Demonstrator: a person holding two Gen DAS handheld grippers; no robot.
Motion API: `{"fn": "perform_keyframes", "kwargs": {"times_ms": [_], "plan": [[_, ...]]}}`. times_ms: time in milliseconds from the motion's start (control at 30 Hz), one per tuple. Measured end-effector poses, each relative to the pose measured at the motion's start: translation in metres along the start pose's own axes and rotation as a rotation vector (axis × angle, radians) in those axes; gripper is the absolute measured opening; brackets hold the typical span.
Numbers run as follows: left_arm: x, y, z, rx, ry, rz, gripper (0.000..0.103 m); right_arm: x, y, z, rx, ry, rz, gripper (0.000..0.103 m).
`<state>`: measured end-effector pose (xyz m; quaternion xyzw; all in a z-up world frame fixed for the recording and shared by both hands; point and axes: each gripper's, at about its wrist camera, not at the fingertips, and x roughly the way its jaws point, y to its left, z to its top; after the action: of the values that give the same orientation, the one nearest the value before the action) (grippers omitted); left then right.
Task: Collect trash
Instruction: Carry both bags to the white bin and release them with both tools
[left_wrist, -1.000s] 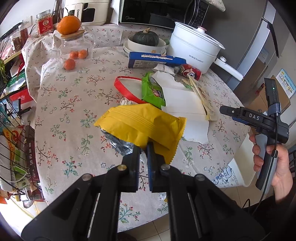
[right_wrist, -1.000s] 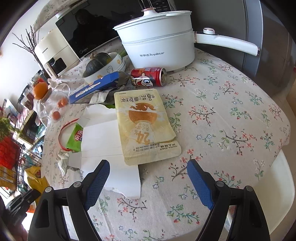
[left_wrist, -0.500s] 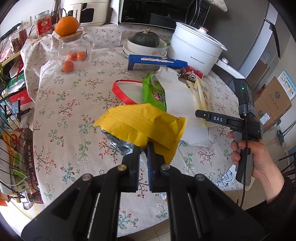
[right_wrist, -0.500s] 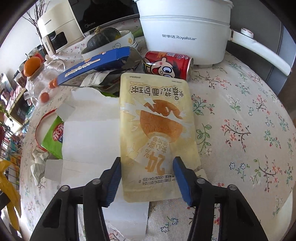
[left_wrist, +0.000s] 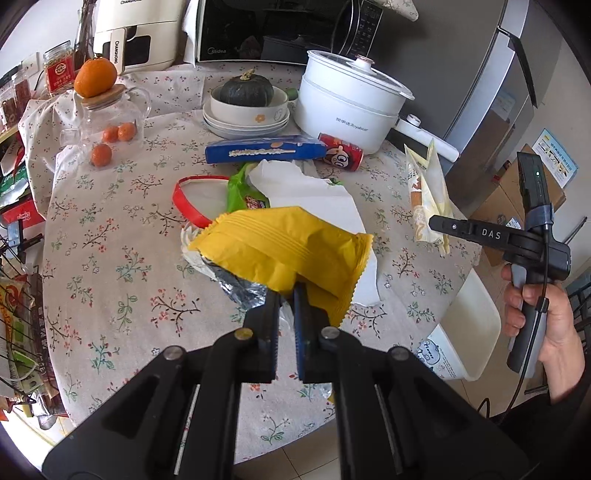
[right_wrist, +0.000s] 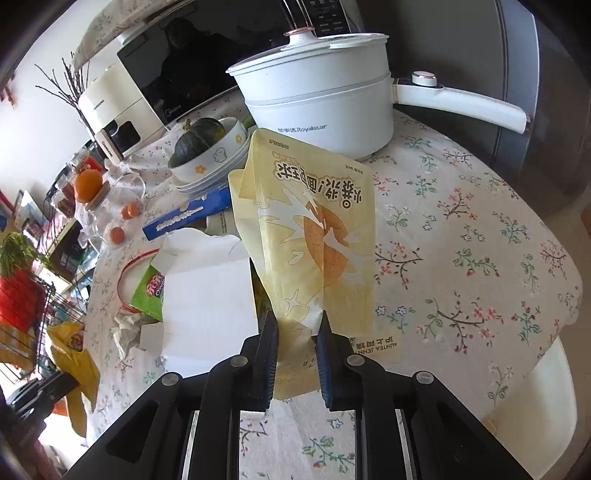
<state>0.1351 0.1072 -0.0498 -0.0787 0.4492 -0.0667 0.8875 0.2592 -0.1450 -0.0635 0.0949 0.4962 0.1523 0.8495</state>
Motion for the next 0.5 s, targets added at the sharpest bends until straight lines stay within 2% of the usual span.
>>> {"fn": "perform_keyframes", "kwargs": {"times_ms": [233, 500], "plan": [[0.008, -0.062, -0.002, 0.104, 0.012, -0.076, 0.008, -0.059, -0.049, -0.024, 0.037, -0.012, -0.032, 0.019], [0.027, -0.142, -0.015, 0.219, 0.044, -0.171, 0.008, -0.104, -0.116, -0.063, 0.137, 0.020, -0.091, 0.018]]}}
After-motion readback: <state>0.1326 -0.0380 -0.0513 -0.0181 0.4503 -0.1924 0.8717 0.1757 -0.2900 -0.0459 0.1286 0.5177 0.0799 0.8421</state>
